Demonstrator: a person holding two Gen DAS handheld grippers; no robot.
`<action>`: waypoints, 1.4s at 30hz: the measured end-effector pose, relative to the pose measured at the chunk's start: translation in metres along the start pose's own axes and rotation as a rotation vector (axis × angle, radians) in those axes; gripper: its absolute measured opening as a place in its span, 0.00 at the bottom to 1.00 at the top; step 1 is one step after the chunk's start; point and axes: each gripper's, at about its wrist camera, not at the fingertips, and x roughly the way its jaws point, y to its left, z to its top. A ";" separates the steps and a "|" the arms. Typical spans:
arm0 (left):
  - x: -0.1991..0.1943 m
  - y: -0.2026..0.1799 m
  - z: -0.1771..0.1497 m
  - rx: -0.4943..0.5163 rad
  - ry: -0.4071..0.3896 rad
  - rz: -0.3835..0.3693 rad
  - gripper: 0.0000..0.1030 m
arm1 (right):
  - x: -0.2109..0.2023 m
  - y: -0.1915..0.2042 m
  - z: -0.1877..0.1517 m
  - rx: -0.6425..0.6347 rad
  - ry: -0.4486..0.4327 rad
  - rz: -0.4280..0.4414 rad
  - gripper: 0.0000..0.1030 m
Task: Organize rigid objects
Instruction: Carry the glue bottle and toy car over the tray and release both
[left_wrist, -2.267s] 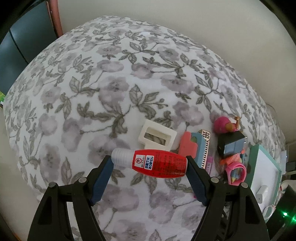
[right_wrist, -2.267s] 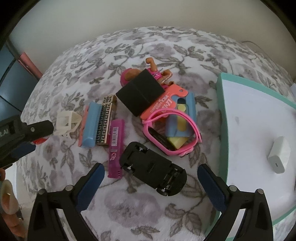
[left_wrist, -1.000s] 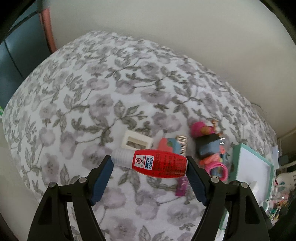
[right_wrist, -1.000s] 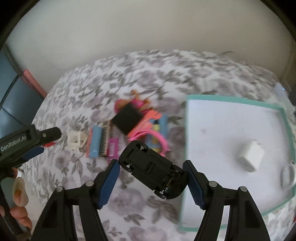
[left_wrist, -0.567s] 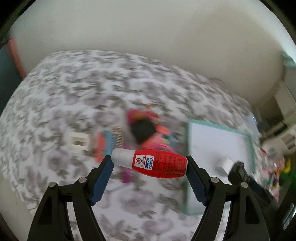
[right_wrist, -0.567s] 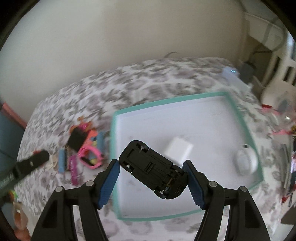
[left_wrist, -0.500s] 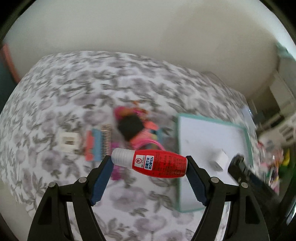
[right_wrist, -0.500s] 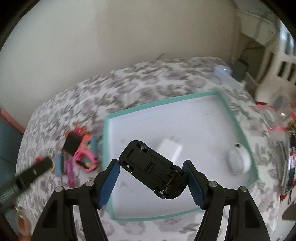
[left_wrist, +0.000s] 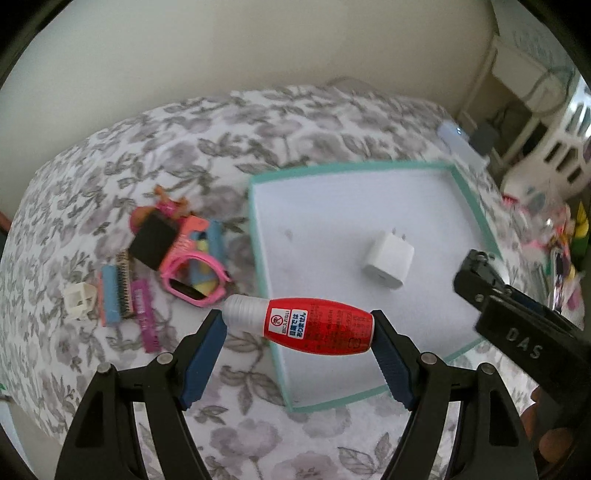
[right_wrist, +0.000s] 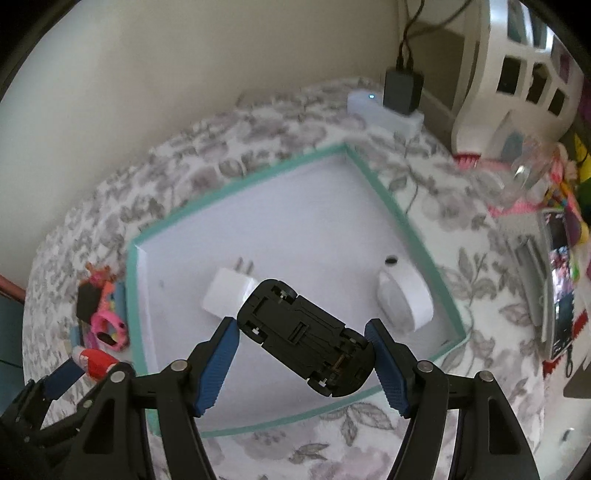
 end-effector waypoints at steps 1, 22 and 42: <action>0.005 -0.004 -0.001 0.005 0.014 -0.001 0.77 | 0.005 -0.001 -0.002 -0.003 0.016 -0.002 0.71; 0.043 -0.022 -0.006 0.065 0.078 0.053 0.77 | 0.029 -0.012 -0.006 -0.007 0.087 -0.033 0.72; 0.036 -0.014 -0.004 0.035 0.062 0.041 0.80 | 0.014 -0.004 -0.001 -0.058 0.040 -0.065 0.73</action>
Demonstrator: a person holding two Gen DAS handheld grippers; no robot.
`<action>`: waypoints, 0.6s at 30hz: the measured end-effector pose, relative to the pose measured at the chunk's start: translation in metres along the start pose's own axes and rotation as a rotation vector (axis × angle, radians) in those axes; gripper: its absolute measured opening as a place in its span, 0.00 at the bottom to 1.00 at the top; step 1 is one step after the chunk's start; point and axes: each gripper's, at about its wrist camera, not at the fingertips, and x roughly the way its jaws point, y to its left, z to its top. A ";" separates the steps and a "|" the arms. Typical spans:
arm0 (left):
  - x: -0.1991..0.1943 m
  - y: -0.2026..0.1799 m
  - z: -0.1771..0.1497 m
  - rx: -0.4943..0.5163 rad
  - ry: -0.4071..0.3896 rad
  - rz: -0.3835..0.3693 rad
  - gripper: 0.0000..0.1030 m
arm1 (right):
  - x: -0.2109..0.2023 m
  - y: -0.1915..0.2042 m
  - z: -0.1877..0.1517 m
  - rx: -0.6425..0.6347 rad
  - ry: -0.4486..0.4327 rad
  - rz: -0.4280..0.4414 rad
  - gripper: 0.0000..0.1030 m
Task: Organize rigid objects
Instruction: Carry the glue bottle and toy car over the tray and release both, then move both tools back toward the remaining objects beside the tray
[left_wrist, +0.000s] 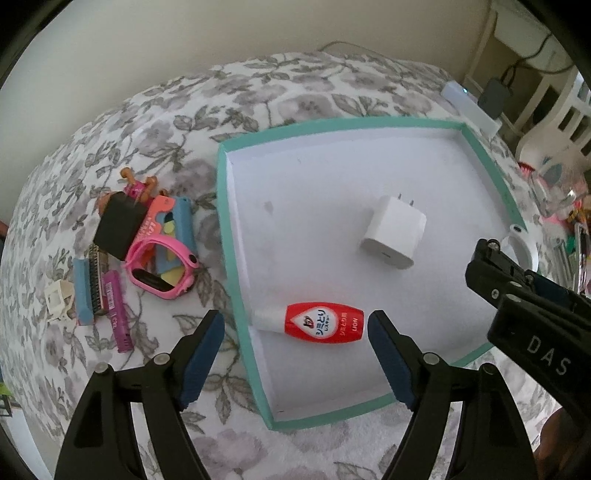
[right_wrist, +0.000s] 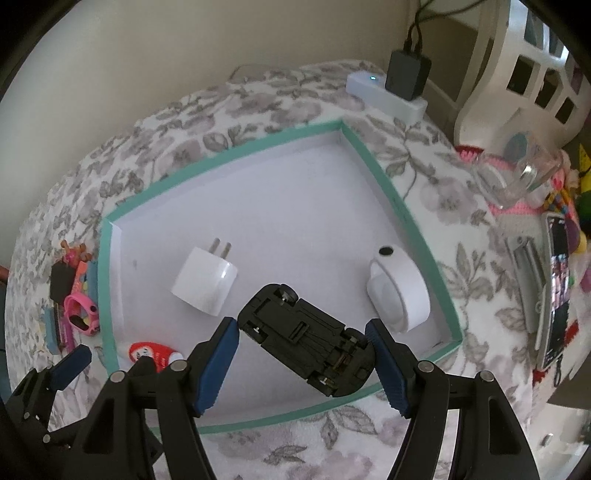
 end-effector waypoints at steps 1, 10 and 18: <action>-0.001 0.002 0.000 -0.006 -0.003 0.001 0.85 | -0.004 0.001 0.001 -0.005 -0.013 -0.001 0.76; -0.008 0.023 0.003 -0.073 -0.009 0.038 0.86 | -0.010 0.005 0.002 -0.020 -0.045 0.005 0.86; -0.009 0.072 0.002 -0.253 -0.001 0.094 0.95 | -0.008 0.007 0.000 -0.018 -0.061 0.032 1.00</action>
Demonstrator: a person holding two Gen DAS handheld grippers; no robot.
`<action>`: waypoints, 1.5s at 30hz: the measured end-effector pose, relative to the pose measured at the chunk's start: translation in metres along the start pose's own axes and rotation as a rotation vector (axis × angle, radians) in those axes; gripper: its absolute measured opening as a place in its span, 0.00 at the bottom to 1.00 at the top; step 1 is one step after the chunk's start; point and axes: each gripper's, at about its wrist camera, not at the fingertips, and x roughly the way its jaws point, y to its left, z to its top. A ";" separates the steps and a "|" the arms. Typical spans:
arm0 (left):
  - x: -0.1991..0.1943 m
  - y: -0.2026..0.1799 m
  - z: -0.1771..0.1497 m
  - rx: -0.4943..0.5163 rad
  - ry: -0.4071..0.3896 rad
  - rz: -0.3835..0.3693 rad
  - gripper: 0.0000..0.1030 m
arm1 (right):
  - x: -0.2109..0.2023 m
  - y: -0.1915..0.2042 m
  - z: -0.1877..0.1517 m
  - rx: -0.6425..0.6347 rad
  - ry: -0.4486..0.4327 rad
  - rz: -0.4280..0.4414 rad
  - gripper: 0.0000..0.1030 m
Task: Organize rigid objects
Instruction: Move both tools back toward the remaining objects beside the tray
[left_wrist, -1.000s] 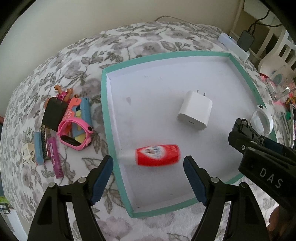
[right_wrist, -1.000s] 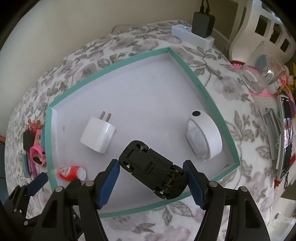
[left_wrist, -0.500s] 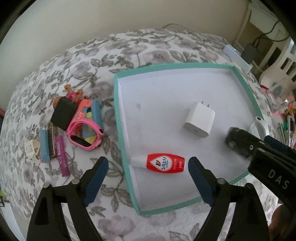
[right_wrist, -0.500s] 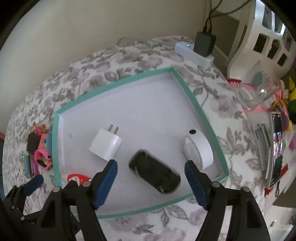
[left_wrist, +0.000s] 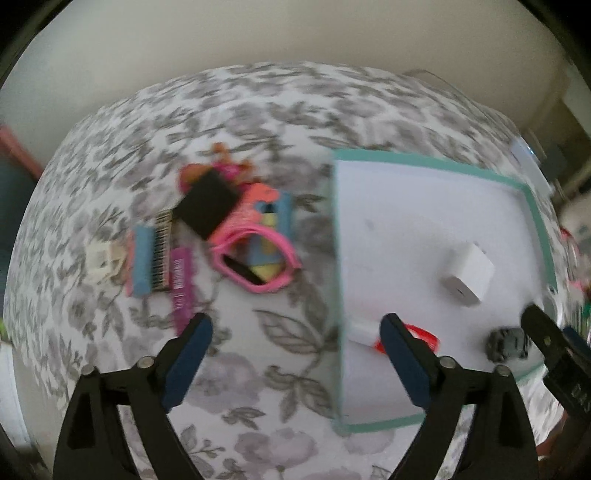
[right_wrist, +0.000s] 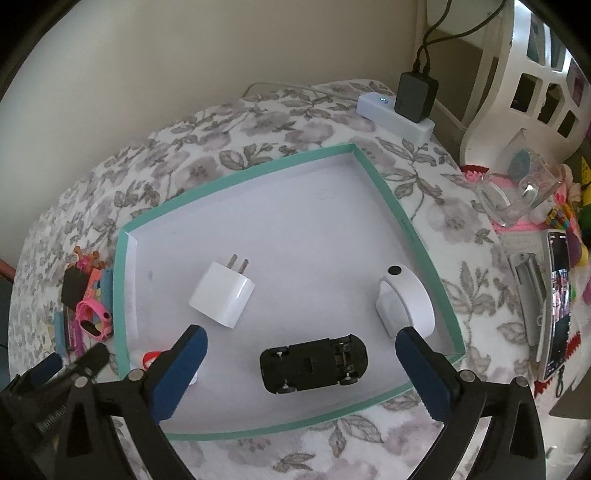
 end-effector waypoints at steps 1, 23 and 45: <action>0.001 0.005 0.001 -0.019 0.000 0.002 0.97 | 0.000 0.001 0.000 -0.002 -0.002 0.003 1.00; -0.012 0.156 0.014 -0.423 -0.052 0.040 0.97 | -0.012 0.046 0.005 -0.106 -0.071 0.114 1.00; 0.017 0.247 0.027 -0.509 -0.017 0.037 0.97 | -0.002 0.196 0.010 -0.344 -0.044 0.216 1.00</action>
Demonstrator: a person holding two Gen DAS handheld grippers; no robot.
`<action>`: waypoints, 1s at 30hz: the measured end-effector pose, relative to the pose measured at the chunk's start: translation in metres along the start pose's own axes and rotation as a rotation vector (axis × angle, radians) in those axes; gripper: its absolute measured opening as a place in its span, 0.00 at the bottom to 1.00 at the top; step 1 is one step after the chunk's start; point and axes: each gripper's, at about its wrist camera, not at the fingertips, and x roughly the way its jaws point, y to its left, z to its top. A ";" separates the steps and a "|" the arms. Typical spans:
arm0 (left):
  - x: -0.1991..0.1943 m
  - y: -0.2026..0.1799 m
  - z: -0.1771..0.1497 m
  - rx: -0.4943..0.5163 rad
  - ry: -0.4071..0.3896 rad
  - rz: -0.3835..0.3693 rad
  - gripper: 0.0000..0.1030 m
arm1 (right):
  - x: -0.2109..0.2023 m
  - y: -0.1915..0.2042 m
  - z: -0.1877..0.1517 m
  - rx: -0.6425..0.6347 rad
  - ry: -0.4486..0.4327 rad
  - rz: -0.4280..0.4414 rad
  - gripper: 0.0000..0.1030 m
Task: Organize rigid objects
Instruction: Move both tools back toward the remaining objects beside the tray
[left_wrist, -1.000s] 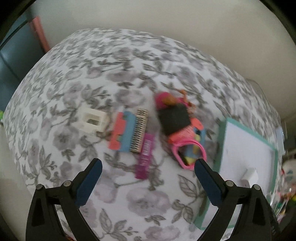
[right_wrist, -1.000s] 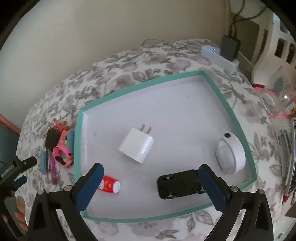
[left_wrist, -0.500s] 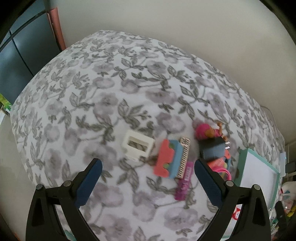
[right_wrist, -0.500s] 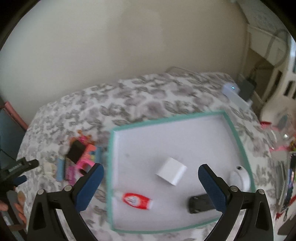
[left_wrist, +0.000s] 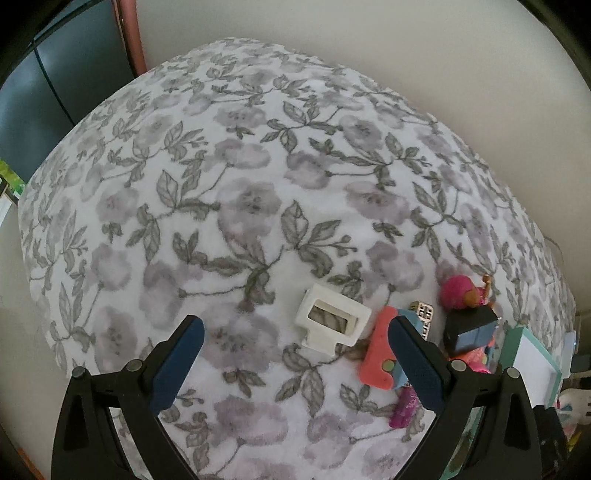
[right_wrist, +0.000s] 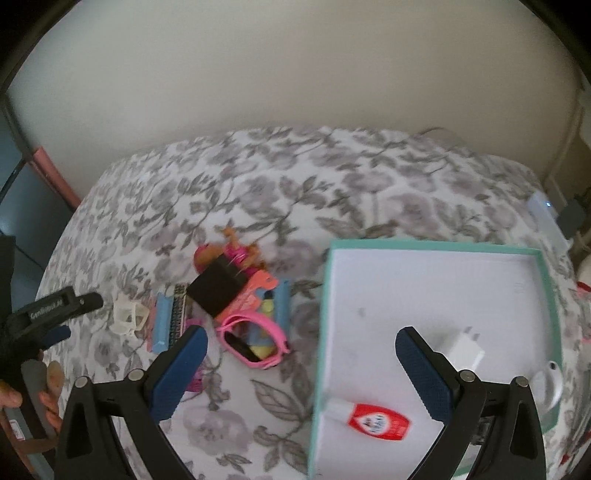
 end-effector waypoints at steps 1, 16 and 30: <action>0.002 -0.001 0.001 0.002 0.002 0.000 0.97 | 0.005 0.004 -0.001 -0.008 0.009 0.002 1.00; 0.048 -0.007 0.009 0.034 0.075 0.050 0.97 | 0.064 0.040 -0.013 -0.159 0.100 -0.018 1.00; 0.069 -0.028 0.016 0.068 0.083 0.053 0.96 | 0.081 0.056 -0.020 -0.255 0.103 -0.036 0.89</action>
